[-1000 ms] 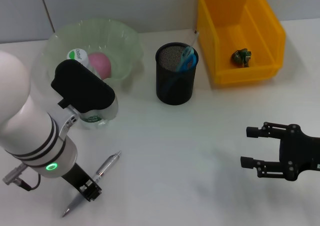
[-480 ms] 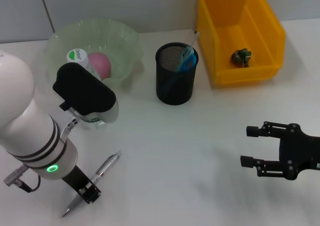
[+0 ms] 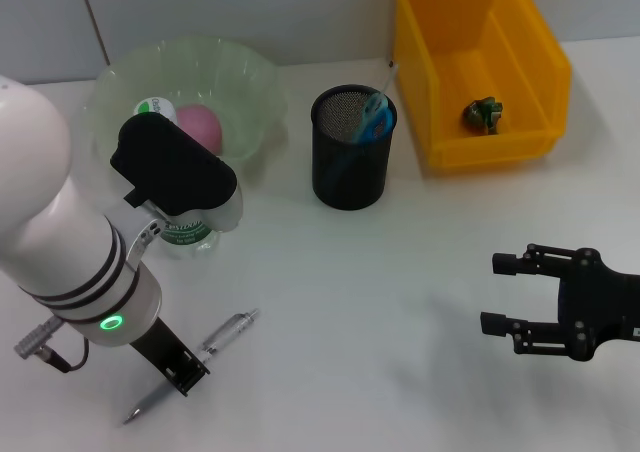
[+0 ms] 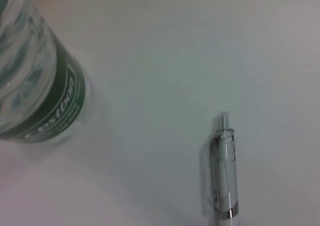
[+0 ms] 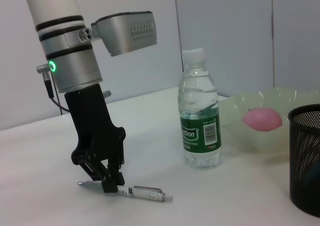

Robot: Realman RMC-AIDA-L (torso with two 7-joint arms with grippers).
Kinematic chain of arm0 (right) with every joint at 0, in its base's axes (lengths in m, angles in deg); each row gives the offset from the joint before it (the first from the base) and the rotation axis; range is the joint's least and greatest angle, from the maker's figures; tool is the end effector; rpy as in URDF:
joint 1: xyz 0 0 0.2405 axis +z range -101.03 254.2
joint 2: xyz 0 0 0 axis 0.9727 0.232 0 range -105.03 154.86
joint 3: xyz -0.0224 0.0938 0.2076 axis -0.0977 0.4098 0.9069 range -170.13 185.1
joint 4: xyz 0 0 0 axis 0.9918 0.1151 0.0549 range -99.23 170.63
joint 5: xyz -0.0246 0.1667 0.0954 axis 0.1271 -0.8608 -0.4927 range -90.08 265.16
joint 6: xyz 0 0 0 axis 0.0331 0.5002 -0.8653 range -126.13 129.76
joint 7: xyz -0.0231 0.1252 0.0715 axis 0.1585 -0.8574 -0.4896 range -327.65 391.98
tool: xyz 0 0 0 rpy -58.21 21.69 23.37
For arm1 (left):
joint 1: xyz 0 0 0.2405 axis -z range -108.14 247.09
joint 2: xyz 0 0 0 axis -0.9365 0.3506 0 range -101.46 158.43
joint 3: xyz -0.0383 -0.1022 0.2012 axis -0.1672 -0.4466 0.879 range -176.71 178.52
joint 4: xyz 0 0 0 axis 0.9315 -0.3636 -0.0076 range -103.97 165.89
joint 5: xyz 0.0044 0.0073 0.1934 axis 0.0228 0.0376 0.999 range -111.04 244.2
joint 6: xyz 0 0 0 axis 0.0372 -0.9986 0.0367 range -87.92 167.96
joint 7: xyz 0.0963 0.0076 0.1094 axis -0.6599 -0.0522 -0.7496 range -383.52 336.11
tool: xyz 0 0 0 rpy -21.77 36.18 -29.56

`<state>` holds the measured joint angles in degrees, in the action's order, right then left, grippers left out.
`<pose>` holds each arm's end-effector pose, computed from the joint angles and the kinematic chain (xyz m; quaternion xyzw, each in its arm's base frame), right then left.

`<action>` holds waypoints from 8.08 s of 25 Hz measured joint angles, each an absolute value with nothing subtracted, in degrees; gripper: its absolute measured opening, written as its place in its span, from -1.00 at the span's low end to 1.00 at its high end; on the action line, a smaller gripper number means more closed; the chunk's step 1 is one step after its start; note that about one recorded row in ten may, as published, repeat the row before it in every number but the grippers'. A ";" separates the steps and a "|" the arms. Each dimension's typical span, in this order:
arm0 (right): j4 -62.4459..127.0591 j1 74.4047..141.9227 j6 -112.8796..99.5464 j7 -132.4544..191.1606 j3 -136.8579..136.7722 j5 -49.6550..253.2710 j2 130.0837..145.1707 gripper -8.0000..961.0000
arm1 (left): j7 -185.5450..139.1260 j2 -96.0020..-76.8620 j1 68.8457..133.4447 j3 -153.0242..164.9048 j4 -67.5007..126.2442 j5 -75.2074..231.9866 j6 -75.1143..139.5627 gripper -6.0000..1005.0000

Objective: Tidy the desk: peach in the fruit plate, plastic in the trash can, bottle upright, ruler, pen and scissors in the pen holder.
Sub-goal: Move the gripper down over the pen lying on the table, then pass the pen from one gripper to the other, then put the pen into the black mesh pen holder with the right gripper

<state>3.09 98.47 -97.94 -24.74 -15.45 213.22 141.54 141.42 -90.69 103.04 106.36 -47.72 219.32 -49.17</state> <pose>0.2912 0.2415 0.0299 -0.9432 0.1557 0.2411 0.1674 -0.1640 0.2800 -0.0467 -0.8909 -0.3056 0.3005 0.1503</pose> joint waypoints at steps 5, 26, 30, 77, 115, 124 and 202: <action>3.07 98.48 -97.94 -25.27 -15.45 213.22 141.55 0.57 | 141.37 -90.69 103.13 106.69 -47.29 219.33 -49.12 -0.73; 7.24 98.47 -96.67 -25.71 -6.54 208.39 141.80 0.57 | 141.33 -90.69 102.15 106.89 -55.39 216.33 -48.38 -0.74; 12.99 97.31 -99.17 -25.91 -4.57 200.95 141.54 0.57 | 141.28 -90.69 101.97 106.94 -56.69 215.65 -47.57 -0.74; 35.63 99.44 -95.40 -28.96 5.20 196.66 144.21 0.57 | 120.54 -90.39 94.67 107.44 -61.41 204.55 -20.03 -0.74; 39.50 103.91 -86.81 -29.39 1.87 197.08 144.27 -0.07 | 119.82 -90.34 95.42 107.28 -59.56 202.86 -18.61 -0.74; 39.06 104.55 -86.07 -31.15 0.85 197.08 144.23 -0.07 | 119.66 -90.35 95.95 107.32 -58.52 202.07 -18.60 -0.74; 40.94 115.41 -71.53 10.38 10.32 196.46 144.50 -0.69 | 13.74 -90.25 89.37 91.99 4.22 121.15 -44.72 0.35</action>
